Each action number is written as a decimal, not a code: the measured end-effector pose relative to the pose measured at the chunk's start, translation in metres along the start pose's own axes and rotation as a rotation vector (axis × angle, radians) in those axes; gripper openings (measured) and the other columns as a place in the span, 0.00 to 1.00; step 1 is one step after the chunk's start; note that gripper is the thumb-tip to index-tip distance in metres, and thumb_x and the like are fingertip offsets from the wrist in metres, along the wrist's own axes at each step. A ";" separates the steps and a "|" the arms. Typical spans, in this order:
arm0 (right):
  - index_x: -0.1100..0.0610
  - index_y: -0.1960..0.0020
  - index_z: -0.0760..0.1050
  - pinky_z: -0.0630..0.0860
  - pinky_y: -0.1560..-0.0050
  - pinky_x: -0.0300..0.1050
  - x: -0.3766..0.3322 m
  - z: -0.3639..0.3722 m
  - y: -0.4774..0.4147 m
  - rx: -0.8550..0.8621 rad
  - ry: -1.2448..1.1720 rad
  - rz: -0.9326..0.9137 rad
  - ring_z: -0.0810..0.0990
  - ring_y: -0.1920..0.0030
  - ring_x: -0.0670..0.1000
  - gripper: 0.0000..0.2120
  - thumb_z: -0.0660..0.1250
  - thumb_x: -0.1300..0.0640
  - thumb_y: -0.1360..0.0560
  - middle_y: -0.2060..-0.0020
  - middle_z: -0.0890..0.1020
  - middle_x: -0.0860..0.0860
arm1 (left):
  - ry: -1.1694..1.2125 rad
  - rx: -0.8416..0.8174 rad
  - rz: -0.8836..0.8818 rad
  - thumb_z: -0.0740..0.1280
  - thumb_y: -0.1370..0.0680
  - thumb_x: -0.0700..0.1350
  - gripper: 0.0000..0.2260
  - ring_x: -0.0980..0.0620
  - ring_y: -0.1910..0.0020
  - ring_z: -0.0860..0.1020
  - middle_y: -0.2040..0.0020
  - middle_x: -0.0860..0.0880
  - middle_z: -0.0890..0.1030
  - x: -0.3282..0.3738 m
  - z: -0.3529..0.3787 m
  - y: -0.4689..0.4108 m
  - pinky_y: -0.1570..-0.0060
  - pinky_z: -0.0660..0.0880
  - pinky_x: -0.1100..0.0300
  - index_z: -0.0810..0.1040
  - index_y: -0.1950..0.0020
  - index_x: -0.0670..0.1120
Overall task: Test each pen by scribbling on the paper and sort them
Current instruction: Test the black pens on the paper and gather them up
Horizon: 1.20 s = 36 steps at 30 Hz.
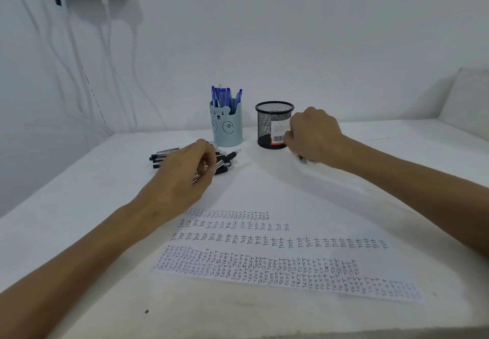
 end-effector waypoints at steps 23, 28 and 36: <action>0.56 0.62 0.68 0.66 0.56 0.45 -0.059 0.016 0.046 0.001 -0.368 -0.525 0.68 0.56 0.51 0.36 0.61 0.20 0.33 0.63 0.72 0.47 | 0.322 0.032 0.029 0.52 0.16 0.58 0.20 0.50 0.59 0.78 0.57 0.49 0.80 0.009 -0.005 0.004 0.60 0.75 0.57 0.75 0.49 0.45; 0.55 0.64 0.66 0.64 0.57 0.45 -0.053 0.019 0.048 0.029 -0.346 -0.524 0.66 0.56 0.52 0.34 0.59 0.22 0.34 0.65 0.70 0.46 | 0.191 -0.072 0.052 0.50 0.14 0.56 0.19 0.47 0.57 0.76 0.57 0.50 0.78 0.003 0.002 0.006 0.57 0.74 0.47 0.75 0.50 0.46; 0.54 0.59 0.68 0.68 0.56 0.41 -0.041 0.021 0.052 0.166 -0.431 -0.638 0.70 0.55 0.49 0.16 0.66 0.47 0.19 0.50 0.73 0.50 | -0.037 -0.374 0.181 0.59 0.17 0.62 0.12 0.56 0.38 0.74 0.41 0.61 0.74 0.003 0.015 0.010 0.41 0.74 0.53 0.74 0.40 0.57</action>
Point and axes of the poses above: each hand's wrist, its own y-axis away from the middle knuckle, its own z-axis out of the palm, x = y × z, the point moved 4 cm from there along -y, towards the middle knuckle
